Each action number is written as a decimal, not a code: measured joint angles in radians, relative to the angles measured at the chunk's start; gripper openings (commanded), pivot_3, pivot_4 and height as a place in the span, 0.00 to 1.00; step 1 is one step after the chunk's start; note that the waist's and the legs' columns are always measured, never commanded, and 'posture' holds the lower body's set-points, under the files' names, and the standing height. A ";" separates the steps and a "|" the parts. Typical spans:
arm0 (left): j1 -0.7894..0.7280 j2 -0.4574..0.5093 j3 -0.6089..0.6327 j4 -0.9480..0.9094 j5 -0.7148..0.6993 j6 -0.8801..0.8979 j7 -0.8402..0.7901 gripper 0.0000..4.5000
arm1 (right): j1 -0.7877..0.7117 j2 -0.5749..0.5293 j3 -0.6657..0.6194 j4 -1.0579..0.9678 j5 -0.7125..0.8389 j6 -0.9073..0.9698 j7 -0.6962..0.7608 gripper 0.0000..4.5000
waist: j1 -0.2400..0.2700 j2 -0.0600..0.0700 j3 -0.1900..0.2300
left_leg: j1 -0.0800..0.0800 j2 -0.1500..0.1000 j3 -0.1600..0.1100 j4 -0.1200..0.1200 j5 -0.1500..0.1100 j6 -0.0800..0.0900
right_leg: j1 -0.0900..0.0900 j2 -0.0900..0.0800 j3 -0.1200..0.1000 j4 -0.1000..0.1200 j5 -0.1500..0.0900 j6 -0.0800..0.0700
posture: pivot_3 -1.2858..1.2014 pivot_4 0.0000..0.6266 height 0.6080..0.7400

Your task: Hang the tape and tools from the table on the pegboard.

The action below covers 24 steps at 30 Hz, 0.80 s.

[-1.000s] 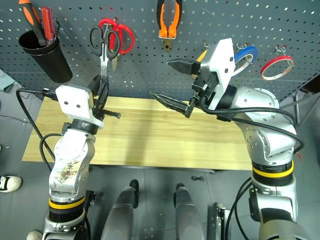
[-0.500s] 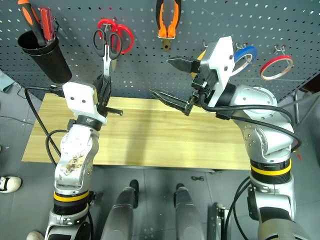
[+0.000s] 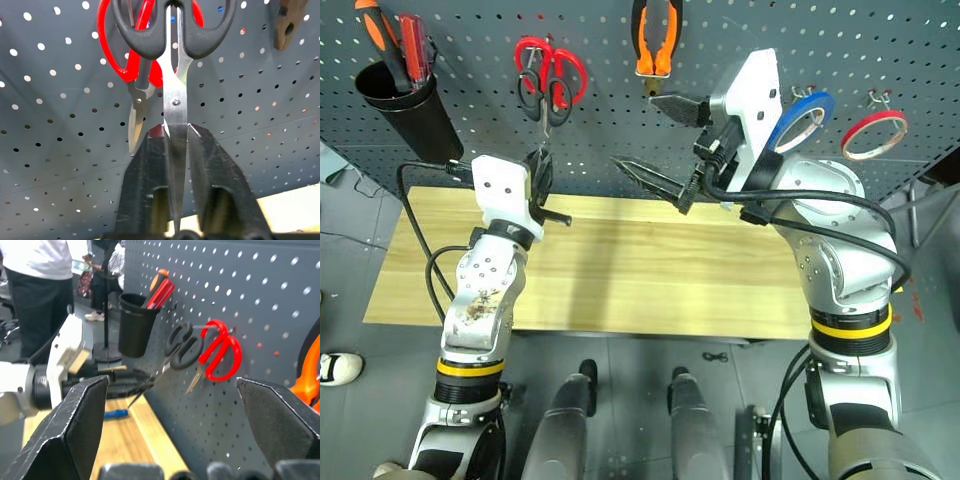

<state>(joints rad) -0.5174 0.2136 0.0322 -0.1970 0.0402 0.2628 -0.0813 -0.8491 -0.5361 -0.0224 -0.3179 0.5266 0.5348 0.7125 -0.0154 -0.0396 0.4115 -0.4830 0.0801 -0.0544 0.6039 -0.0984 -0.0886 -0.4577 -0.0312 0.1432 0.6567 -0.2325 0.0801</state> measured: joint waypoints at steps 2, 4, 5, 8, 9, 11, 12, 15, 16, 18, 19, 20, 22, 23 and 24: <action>0.002 0.005 0.001 0.016 0.000 -0.006 -0.004 0.66 | -0.012 0.018 -0.001 0.008 0.000 -0.001 -0.009 1.00 | 0.000 0.000 0.000 | 0.000 0.000 0.000 0.000 0.000 0.000 | 0.000 0.000 0.000 0.000 0.002 -0.003 | 0.52 0.60 1.00; 0.017 0.009 0.001 0.016 0.000 -0.015 -0.010 0.88 | -0.029 0.035 -0.002 0.020 0.000 -0.005 -0.019 1.00 | 0.000 0.000 0.000 | 0.000 0.000 0.000 0.000 0.000 0.000 | 0.000 0.000 0.000 0.000 0.002 -0.003 | 0.52 0.60 1.00; 0.028 0.012 0.000 0.015 0.000 -0.018 -0.012 0.98 | -0.037 0.037 -0.003 0.025 -0.001 -0.006 -0.023 1.00 | 0.000 0.000 0.000 | 0.000 0.000 0.000 0.000 0.000 0.000 | 0.000 0.000 0.000 0.000 0.002 -0.003 | 0.52 0.60 1.00; 0.097 0.027 0.001 0.000 0.000 -0.020 -0.023 0.99 | -0.038 0.036 -0.004 0.029 -0.011 -0.015 -0.026 1.00 | 0.000 0.000 0.000 | 0.000 0.000 0.000 -0.001 0.000 0.000 | 0.000 0.000 0.000 0.000 0.002 -0.004 | 0.52 0.60 1.00; 0.122 0.033 0.001 -0.008 0.000 -0.019 -0.028 0.99 | -0.031 0.033 -0.002 0.029 -0.017 -0.015 -0.025 1.00 | 0.001 0.000 0.000 | 0.000 0.000 0.000 -0.001 0.000 0.000 | 0.000 0.000 0.000 -0.001 0.002 -0.004 | 0.52 0.60 1.00; 0.173 0.052 0.004 -0.023 0.002 -0.016 -0.040 0.99 | -0.008 0.022 0.015 0.029 -0.042 -0.015 -0.023 1.00 | 0.001 0.000 0.000 | 0.000 0.000 0.000 -0.002 0.000 0.000 | -0.001 0.000 0.000 0.000 0.003 -0.004 | 0.53 0.60 1.00; 0.196 0.066 0.010 -0.030 0.002 -0.015 -0.048 0.99 | 0.007 0.020 0.027 0.029 -0.053 -0.011 -0.027 1.00 | 0.001 0.000 0.000 | 0.000 0.000 0.000 -0.002 0.000 0.000 | -0.001 0.000 0.000 0.000 0.003 -0.004 | 0.53 0.60 1.00; 0.252 0.125 0.050 -0.024 -0.006 0.006 -0.080 0.99 | 0.045 0.003 0.097 0.029 -0.093 0.010 -0.019 1.00 | -0.002 0.000 0.000 | 0.001 0.000 0.000 -0.002 0.000 0.000 | -0.001 0.000 0.000 0.000 0.002 -0.004 | 0.54 0.61 1.00; 0.257 0.152 0.070 -0.006 -0.012 0.018 -0.097 0.99 | 0.058 0.001 0.121 0.028 -0.102 0.018 -0.009 1.00 | -0.002 0.000 0.000 | 0.001 0.000 0.000 -0.004 0.002 -0.001 | -0.002 0.000 0.000 0.000 0.001 -0.001 | 0.54 0.61 1.00; 0.250 0.201 0.109 0.056 -0.034 0.045 -0.132 0.99 | 0.081 -0.001 0.170 0.024 -0.122 0.022 0.009 1.00 | 0.000 0.000 0.000 | 0.001 0.000 0.000 -0.006 0.003 -0.001 | -0.002 0.000 -0.001 0.000 -0.001 0.001 | 0.54 0.61 1.00; 0.234 0.230 0.119 0.111 -0.046 0.052 -0.157 0.99 | 0.089 0.001 0.190 0.023 -0.129 0.022 0.014 1.00 | 0.001 0.000 0.000 | 0.001 0.000 0.000 -0.006 0.003 -0.001 | -0.002 0.000 -0.001 0.000 -0.001 0.001 | 0.54 0.61 1.00; 0.204 0.267 0.131 0.191 -0.055 0.065 -0.186 0.99 | 0.095 0.006 0.216 0.022 -0.139 0.023 0.021 1.00 | 0.001 0.000 0.000 | 0.001 0.000 0.000 -0.006 0.003 -0.001 | -0.002 0.000 -0.001 0.000 -0.001 0.001 | 0.54 0.61 1.00; 0.139 0.324 0.147 0.337 -0.071 0.074 -0.235 0.99 | 0.100 0.028 0.254 0.022 -0.155 0.026 0.027 1.00 | 0.001 0.000 0.000 | 0.001 0.000 0.000 -0.006 0.004 -0.001 | -0.002 0.000 -0.001 0.000 -0.001 0.001 | 0.54 0.61 1.00; 0.094 0.352 0.146 0.420 -0.074 0.076 -0.263 0.99 | 0.099 0.049 0.270 0.023 -0.162 0.029 0.025 1.00 | 0.001 0.000 0.000 | 0.001 0.000 0.000 -0.006 0.004 -0.001 | -0.002 0.000 -0.001 0.000 -0.001 0.001 | 0.54 0.61 1.00; 0.049 0.377 0.146 0.507 -0.074 0.075 -0.285 0.99 | 0.094 0.073 0.290 0.027 -0.172 0.032 0.018 1.00 | 0.001 0.000 0.000 | 0.001 0.000 0.000 -0.006 0.004 -0.001 | -0.002 0.000 -0.001 0.000 -0.001 0.001 | 0.54 0.61 1.00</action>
<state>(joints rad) -0.4686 0.5907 0.1780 0.3104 -0.0341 0.3381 -0.3667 -0.7555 -0.4634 0.2677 -0.2914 0.3543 0.5671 0.7308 -0.0143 -0.0396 0.4113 -0.4821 0.0805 -0.0545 0.5976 -0.0947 -0.0892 -0.4602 -0.0312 0.1417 0.6568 -0.2336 0.0815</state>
